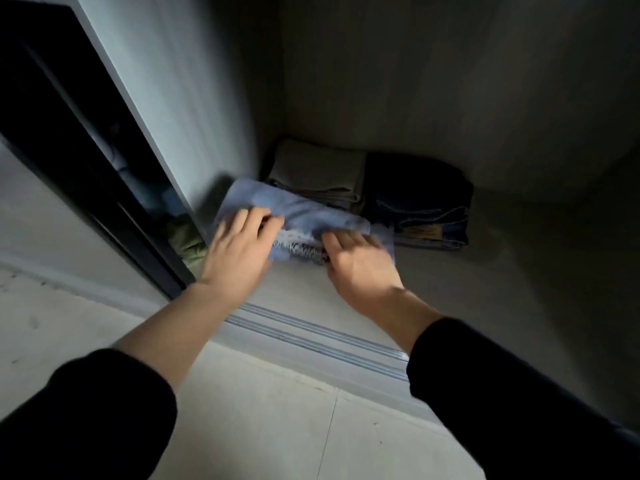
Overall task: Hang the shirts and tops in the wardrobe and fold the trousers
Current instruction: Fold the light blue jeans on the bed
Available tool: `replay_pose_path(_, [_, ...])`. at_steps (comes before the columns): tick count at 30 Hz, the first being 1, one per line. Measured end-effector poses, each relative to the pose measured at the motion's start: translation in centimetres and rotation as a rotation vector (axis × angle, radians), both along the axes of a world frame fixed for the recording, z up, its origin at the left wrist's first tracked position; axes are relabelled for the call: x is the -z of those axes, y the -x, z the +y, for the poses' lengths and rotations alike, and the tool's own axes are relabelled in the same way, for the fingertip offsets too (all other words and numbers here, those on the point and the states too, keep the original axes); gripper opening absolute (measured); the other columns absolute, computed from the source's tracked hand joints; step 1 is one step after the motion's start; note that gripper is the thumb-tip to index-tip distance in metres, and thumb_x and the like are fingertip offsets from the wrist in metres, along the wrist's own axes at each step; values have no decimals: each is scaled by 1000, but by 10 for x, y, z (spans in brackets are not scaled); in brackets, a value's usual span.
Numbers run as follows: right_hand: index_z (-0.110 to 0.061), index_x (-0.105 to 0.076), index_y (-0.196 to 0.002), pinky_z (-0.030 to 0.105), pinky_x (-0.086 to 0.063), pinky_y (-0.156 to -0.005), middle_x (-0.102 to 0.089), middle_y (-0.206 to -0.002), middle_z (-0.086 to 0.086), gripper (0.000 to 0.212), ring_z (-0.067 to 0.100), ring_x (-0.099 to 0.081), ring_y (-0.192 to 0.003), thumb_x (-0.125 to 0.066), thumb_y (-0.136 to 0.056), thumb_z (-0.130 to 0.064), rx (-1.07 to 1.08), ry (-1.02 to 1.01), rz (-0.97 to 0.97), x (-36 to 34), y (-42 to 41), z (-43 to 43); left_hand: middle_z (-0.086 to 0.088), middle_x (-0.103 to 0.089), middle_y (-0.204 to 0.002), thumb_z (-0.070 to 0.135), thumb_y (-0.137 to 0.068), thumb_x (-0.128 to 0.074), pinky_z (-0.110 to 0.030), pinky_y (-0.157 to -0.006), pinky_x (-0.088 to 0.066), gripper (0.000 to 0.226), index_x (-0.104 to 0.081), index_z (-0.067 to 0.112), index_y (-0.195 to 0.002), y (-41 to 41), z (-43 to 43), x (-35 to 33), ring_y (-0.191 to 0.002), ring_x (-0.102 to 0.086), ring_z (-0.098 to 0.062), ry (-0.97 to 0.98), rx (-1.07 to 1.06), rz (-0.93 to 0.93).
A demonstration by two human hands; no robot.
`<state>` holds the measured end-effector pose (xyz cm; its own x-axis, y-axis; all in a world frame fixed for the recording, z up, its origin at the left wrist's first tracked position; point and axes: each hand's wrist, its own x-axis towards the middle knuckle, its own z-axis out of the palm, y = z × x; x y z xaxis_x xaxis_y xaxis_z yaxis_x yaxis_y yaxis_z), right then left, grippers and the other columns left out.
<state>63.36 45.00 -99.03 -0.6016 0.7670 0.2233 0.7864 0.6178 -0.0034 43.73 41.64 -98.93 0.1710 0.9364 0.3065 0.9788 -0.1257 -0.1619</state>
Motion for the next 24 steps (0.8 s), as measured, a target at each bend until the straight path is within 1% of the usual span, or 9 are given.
replay_pose_path(2, [-21,-34,-144,53,-37,-99,-24,-153,16,57,41,-31,-136,-57,-91,-24,107,294,-202,38,2,-13,-10,-59,-93,5,-56,-81,-41,-66,-52,48,-62,14,-99,11,-19,44,-83,-60,-33,109,-50,14])
replay_pose_path(3, [-30,-23,-148,56,-36,-101,-7,-157,14,60,45,-23,-138,-52,-96,-30,174,423,-282,54,-2,-21,-8,-58,-87,4,-55,-81,-38,-56,-53,42,-62,15,-90,16,-28,60,-76,-60,-33,160,-82,4])
replay_pose_path(4, [-36,-18,-149,54,-40,-99,-2,-157,16,61,47,-30,-134,-50,-97,-31,230,523,-282,67,-6,-25,-7,-56,-85,3,-55,-80,-35,-48,-52,38,-61,17,-85,19,-35,72,-71,-58,-32,202,-110,-18])
replay_pose_path(6, [-38,-18,-150,45,-48,-91,-8,-154,19,59,40,-51,-119,-47,-99,-27,271,634,-157,81,-9,-27,-7,-56,-87,3,-59,-77,-33,-42,-50,35,-60,17,-86,21,-39,85,-69,-57,-32,240,-133,-50])
replay_pose_path(7, [-36,-18,-151,44,-49,-91,-9,-155,19,58,38,-53,-117,-45,-100,-25,261,653,-127,85,-8,-25,-6,-56,-89,3,-60,-77,-33,-41,-50,36,-61,18,-88,21,-38,86,-70,-58,-32,235,-135,-53])
replay_pose_path(14, [-34,-6,-153,44,-42,-101,-1,-160,16,69,38,-37,-134,-46,-100,-15,272,650,-117,110,19,6,-11,-63,-95,-8,-54,-74,-28,-30,-42,44,-68,10,-94,27,-19,83,-61,-66,-30,170,-214,-67])
replay_pose_path(16, [-34,-6,-153,44,-43,-100,-2,-160,17,69,39,-38,-134,-46,-100,-15,272,640,-114,114,26,16,-13,-59,-107,-9,-62,-71,-33,-38,-48,45,-65,9,-104,28,-10,83,-77,-67,-34,233,-233,-114])
replay_pose_path(18, [-36,-5,-153,43,-42,-101,-1,-160,14,70,39,-36,-135,-46,-100,-15,266,621,-105,119,27,25,-11,-48,-123,-4,-79,-59,-41,-58,-53,42,-57,10,-118,28,-4,88,-100,-60,-36,281,-291,-191])
replay_pose_path(24, [-42,-4,-151,40,-41,-105,3,-162,6,63,35,-33,-138,-40,-102,-27,218,643,-56,119,14,29,-5,-37,-137,18,-87,-55,-41,-84,-49,51,-44,14,-136,24,-9,82,-117,-50,-30,415,-324,-223])
